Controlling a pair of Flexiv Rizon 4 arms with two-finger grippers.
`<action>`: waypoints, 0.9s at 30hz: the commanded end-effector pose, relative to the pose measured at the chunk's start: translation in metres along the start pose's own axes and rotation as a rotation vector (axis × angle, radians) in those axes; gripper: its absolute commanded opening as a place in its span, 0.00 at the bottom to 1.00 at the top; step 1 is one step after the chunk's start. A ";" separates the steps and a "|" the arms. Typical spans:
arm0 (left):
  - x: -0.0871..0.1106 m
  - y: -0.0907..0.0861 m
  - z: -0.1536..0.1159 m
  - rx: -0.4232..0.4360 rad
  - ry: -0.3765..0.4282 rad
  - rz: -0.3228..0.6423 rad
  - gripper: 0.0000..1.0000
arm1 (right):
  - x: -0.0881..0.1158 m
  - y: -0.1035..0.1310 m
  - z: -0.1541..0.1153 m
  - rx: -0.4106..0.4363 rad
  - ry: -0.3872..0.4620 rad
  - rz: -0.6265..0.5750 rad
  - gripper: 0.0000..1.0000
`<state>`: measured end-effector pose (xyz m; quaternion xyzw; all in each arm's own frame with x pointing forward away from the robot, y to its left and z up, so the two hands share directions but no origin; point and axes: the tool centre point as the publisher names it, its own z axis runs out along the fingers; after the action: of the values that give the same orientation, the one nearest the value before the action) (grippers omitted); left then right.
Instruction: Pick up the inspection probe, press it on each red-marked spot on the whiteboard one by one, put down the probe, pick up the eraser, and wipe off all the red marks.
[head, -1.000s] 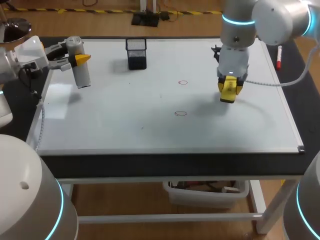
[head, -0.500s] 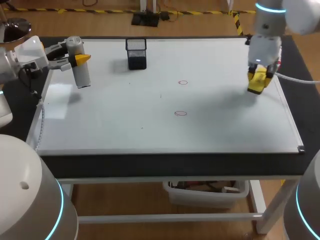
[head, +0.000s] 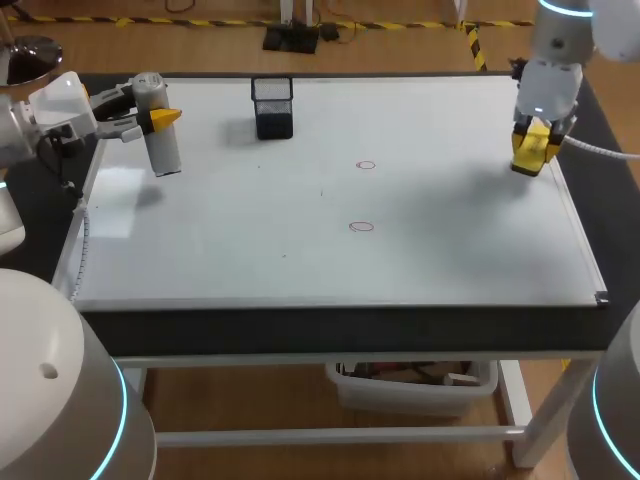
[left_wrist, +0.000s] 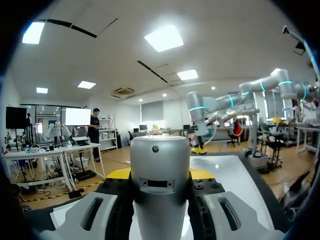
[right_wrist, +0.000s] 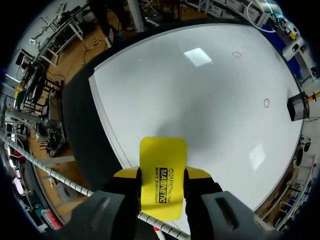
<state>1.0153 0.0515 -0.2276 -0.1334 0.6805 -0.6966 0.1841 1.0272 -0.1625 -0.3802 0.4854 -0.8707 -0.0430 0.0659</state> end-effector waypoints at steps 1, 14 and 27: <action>0.001 0.000 0.001 0.002 -0.004 0.003 0.00 | -0.019 -0.019 0.000 -0.029 0.049 -0.016 0.00; 0.001 0.000 0.001 0.002 -0.004 0.003 0.00 | -0.026 -0.025 -0.002 -0.024 0.032 -0.059 0.00; 0.023 -0.008 0.019 0.012 0.065 0.009 0.00 | -0.026 -0.025 -0.002 -0.024 0.032 -0.059 0.00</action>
<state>1.0021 0.0316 -0.2210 -0.1078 0.6808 -0.7047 0.1685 1.0620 -0.1526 -0.3848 0.5097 -0.8549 -0.0483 0.0840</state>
